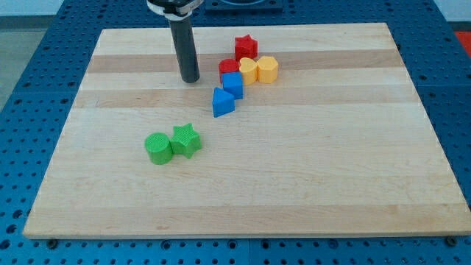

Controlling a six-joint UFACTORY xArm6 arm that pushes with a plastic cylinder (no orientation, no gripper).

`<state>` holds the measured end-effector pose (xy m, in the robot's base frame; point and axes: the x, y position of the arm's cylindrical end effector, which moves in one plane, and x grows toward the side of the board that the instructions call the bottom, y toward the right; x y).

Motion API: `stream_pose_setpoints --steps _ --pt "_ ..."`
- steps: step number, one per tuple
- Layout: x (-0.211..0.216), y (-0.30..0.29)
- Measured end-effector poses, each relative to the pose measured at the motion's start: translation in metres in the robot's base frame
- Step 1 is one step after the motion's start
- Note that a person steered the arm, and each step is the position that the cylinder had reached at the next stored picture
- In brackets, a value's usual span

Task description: Push the red circle into the yellow heart

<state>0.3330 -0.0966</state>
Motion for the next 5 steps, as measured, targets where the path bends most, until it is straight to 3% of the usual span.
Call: stream_pose_setpoints --steps 5 --pt "-0.001 0.069"
